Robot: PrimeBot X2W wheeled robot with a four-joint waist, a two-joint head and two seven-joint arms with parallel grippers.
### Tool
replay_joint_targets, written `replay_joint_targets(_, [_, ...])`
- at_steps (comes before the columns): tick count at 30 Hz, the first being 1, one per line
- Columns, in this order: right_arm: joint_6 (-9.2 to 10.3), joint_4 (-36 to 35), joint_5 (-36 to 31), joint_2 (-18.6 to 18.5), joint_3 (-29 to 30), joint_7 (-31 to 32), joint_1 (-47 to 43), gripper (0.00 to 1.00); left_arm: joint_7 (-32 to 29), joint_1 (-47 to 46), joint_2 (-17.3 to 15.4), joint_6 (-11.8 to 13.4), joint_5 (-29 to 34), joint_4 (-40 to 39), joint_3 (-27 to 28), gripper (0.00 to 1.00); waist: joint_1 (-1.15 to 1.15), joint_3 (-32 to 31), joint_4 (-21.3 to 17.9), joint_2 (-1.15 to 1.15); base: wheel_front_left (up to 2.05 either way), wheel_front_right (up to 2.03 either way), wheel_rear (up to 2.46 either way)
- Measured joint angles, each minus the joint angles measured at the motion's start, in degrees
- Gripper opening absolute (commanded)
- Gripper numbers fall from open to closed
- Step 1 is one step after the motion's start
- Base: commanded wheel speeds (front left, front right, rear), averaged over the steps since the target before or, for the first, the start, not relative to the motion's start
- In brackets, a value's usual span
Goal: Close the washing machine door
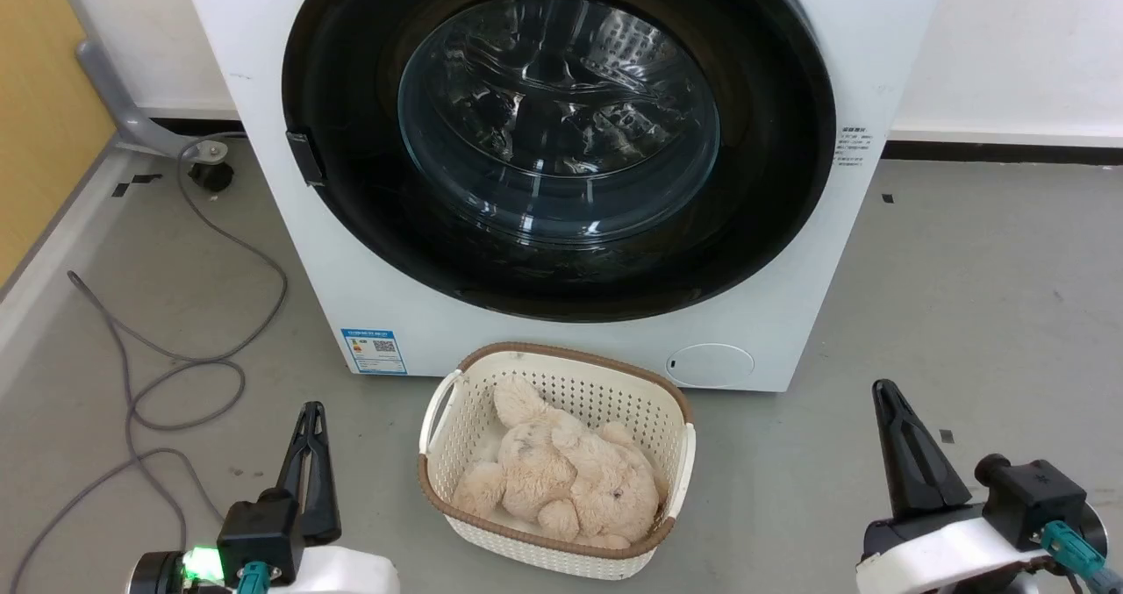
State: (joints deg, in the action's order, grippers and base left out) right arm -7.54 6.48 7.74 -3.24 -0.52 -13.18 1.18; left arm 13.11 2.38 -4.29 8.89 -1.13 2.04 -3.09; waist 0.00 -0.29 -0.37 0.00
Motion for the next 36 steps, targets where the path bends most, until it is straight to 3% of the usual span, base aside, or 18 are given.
replay_joint_targets(36, [0.0,-2.0,-2.5,0.0,0.2,4.1,0.0,0.0,-4.1,-0.2,0.3,-2.8,0.0,-0.5,0.9,0.0,0.0,0.1,0.1,0.0,0.0,0.0,0.0])
